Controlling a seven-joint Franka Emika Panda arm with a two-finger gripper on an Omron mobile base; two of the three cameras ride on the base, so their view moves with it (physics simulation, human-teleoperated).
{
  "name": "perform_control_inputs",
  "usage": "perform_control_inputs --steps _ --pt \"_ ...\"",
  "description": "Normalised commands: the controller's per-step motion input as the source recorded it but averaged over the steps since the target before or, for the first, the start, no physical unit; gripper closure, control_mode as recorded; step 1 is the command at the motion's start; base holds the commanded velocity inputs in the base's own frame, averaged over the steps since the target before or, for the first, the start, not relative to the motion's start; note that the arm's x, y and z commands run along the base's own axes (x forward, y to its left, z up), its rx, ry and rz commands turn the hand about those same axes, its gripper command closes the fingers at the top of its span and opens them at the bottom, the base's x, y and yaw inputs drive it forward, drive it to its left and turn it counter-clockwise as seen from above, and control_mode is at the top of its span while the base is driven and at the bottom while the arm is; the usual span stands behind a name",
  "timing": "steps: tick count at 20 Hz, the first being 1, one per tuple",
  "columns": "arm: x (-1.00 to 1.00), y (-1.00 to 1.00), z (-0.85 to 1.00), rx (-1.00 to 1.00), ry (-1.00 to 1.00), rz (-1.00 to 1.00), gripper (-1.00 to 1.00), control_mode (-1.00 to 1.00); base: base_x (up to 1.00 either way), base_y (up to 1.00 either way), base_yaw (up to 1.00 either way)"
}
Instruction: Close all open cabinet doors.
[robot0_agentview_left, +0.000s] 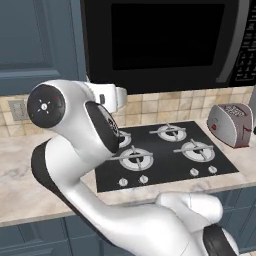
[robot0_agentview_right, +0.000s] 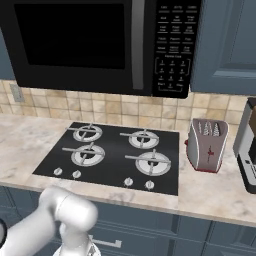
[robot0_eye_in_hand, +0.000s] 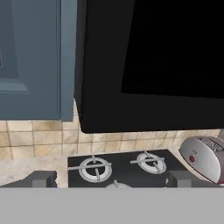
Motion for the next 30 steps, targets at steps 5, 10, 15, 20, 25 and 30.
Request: perform_control_inputs --steps 5,10,15,20,25,30 --pt "-0.06 -1.00 0.00 0.03 0.09 0.03 -1.00 -1.00 0.00 0.00 0.00" --pt "0.00 -1.00 0.00 0.06 0.08 0.06 -1.00 -1.00 0.00 0.00 0.00" --pt "0.00 -1.00 0.00 0.07 0.08 0.09 -1.00 -1.00 0.00 0.00 0.00" --pt "-0.03 -1.00 0.00 0.05 0.04 0.09 -1.00 -1.00 0.00 0.00 0.00" --pt "-0.14 -0.79 -0.09 0.00 0.00 0.03 -1.00 -1.00 0.00 0.00 0.00" --pt "-0.06 -0.38 -0.10 0.00 0.01 0.00 -1.00 -1.00 0.00 0.00 0.00"
